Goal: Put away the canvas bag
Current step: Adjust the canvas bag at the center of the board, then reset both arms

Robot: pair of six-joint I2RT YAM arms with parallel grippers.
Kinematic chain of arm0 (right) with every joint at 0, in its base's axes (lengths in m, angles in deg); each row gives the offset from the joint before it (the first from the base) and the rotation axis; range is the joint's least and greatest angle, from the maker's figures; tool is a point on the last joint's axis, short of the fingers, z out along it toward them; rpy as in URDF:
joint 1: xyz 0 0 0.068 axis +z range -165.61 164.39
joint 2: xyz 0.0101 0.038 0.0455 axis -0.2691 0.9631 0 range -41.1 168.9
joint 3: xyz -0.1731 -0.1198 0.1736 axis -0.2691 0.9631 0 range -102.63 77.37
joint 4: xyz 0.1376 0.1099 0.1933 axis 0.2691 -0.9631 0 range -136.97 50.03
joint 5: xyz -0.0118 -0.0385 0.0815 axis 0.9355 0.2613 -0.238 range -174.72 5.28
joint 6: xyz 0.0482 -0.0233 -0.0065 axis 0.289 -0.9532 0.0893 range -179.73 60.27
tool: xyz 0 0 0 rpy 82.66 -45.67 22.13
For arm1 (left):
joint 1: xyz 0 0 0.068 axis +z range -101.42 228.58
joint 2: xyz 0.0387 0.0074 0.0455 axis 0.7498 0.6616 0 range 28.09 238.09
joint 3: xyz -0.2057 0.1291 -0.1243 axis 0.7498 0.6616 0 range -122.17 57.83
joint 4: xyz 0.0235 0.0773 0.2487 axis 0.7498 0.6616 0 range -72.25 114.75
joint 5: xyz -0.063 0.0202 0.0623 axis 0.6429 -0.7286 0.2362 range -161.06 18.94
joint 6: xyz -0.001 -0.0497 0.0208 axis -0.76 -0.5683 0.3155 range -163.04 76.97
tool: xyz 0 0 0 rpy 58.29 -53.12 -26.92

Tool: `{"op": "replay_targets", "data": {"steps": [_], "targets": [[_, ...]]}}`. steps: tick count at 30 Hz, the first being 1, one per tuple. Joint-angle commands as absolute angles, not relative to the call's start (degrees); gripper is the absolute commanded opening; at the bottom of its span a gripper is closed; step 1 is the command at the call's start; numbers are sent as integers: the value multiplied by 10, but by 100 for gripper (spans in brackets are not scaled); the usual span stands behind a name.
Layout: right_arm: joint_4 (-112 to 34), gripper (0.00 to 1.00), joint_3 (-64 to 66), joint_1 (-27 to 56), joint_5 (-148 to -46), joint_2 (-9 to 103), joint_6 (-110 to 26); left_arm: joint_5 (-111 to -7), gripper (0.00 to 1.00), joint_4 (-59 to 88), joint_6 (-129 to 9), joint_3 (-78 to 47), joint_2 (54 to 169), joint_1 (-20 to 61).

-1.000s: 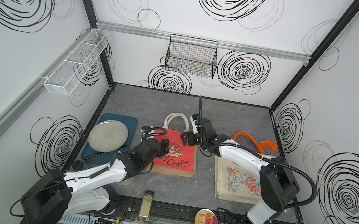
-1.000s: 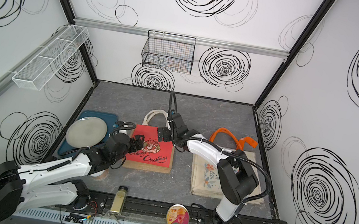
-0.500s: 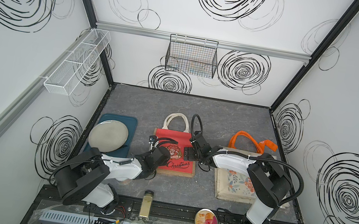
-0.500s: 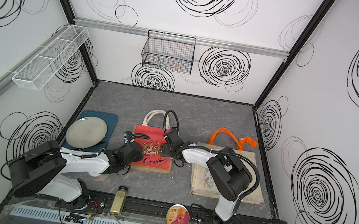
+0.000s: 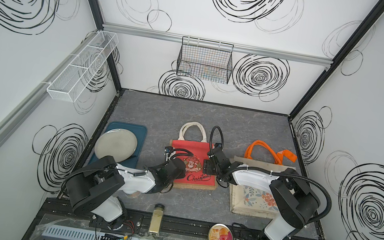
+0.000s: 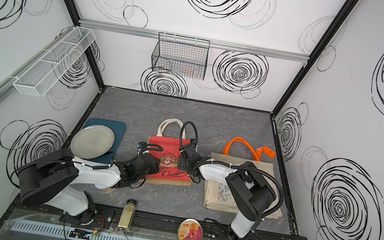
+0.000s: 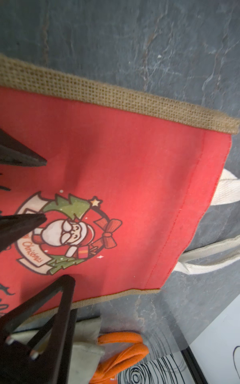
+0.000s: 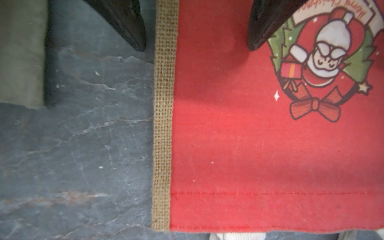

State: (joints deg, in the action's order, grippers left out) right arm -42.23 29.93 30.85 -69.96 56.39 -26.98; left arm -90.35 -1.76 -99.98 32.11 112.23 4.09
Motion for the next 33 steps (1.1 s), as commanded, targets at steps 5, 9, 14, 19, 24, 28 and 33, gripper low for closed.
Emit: {"op": "replay_targets", "data": {"steps": [5,9,14,19,24,28,33], "targets": [[-483,83,273,308,-665,520,-295,-958,42,95,-930,276,1060,59],[-489,83,252,306,-660,504,-310,-963,42,119,-911,255,1031,69],[-504,84,230,305,-648,478,-318,-972,31,181,-877,215,1011,84],[-507,84,224,304,-642,436,-338,-962,35,196,-854,210,955,122],[-524,87,223,298,-634,375,-363,-916,60,197,-814,197,894,168],[-475,100,267,232,-701,302,-376,-902,100,149,-761,210,874,224],[-356,100,354,42,-847,234,-347,-1000,99,31,-735,234,908,265]]}}
